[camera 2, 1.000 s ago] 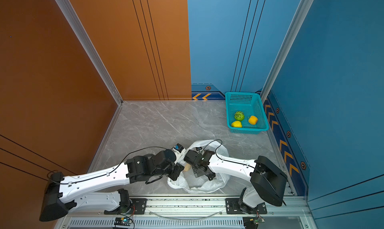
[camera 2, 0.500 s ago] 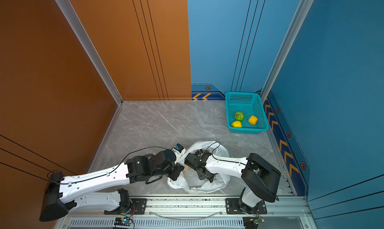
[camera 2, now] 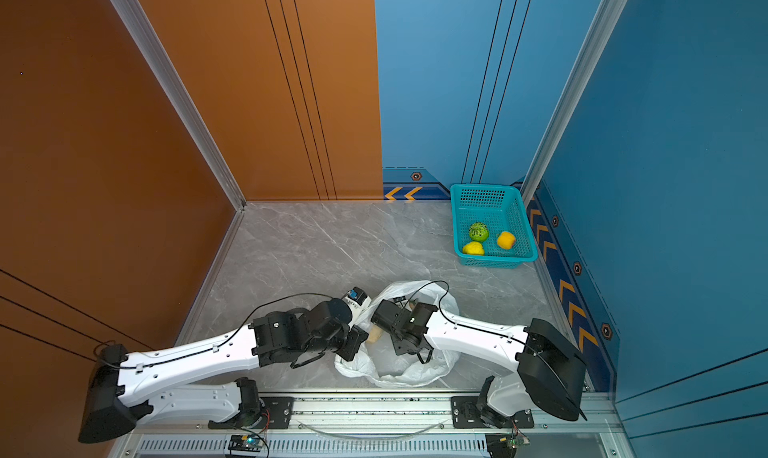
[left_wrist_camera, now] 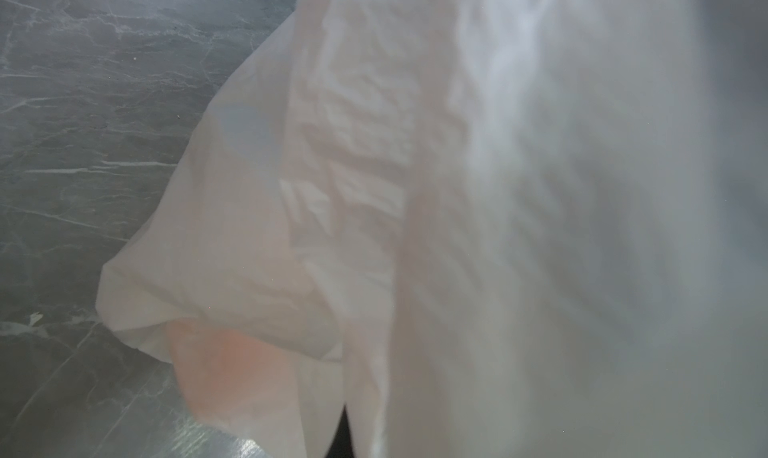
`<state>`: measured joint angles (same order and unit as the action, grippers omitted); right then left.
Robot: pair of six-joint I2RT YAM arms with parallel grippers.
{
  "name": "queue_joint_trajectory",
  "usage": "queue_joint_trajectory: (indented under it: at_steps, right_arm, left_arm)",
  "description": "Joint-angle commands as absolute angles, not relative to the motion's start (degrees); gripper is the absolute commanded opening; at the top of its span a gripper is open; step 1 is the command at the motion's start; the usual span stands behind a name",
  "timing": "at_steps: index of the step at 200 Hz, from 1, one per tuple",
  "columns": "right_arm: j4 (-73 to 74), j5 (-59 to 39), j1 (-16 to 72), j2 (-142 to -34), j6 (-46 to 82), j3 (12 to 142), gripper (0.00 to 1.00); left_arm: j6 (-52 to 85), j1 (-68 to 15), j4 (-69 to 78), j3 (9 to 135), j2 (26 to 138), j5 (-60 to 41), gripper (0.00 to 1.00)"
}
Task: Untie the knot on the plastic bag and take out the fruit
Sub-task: 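Lift the avocado out and carry it over the teal basket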
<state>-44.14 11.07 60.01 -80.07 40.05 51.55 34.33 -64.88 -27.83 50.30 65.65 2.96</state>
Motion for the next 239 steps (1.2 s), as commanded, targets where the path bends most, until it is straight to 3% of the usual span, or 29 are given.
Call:
queue_joint_trajectory:
  at_steps: [1, 88, 135, 169, 239]
  right_arm:
    - [-47.1, 9.0, 61.5, -78.1, 39.0, 55.0, 0.29]
    - [-55.8, 6.7, 63.5, -69.1, 40.1, 65.0, 0.29]
    - [-59.5, 1.6, 57.5, -66.0, 36.6, 71.2, 0.29]
    - [-62.5, -1.9, 49.4, -65.0, 31.8, 75.9, 0.28]
    - [-59.4, -9.4, 16.7, -71.6, 20.2, 86.4, 0.29]
  left_arm:
    - [34.7, -63.8, -27.9, 50.9, 64.5, 4.2, 0.0]
    - [35.7, -61.8, -26.8, 50.4, 64.0, 4.0, 0.0]
    - [35.9, -61.3, -26.7, 50.3, 64.0, 4.0, 0.0]
    - [36.0, -61.1, -26.8, 50.2, 63.6, 4.2, 0.0]
    - [36.2, -61.2, -26.2, 50.7, 64.9, 3.7, 0.0]
